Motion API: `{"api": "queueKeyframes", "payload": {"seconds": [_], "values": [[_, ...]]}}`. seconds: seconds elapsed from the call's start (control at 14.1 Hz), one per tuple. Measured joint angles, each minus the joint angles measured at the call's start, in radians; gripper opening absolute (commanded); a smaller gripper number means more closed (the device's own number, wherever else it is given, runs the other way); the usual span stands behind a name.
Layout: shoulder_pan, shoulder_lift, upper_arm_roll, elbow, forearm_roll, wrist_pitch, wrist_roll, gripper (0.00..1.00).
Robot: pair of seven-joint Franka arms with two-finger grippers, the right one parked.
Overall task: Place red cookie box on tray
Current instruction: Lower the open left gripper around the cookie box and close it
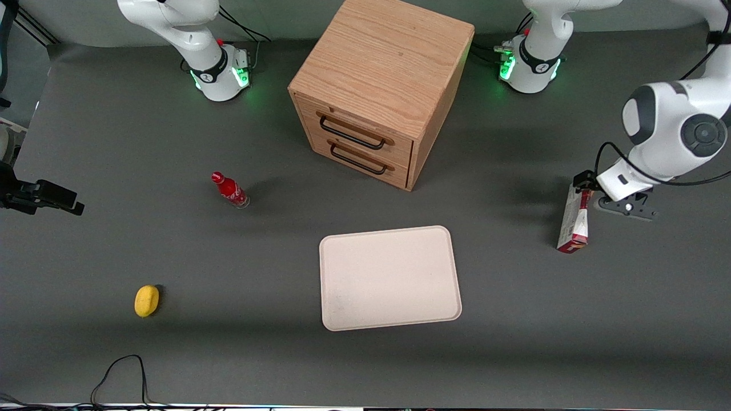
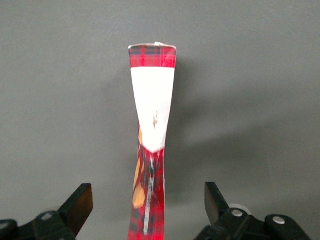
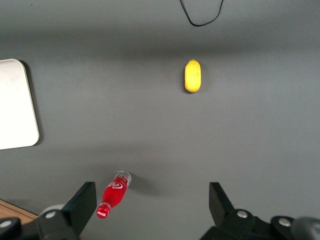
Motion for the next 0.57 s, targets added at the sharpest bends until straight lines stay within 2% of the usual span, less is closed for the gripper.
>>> {"api": "queueKeyframes", "payload": {"seconds": [0.35,0.5,0.57], "values": [[0.004,0.136,0.003,0.000,0.000,0.163,0.049,0.98],[0.005,0.144,0.003,0.000,0.000,0.166,0.052,0.88],[0.005,0.144,0.004,0.000,0.000,0.166,0.052,0.80]]}}
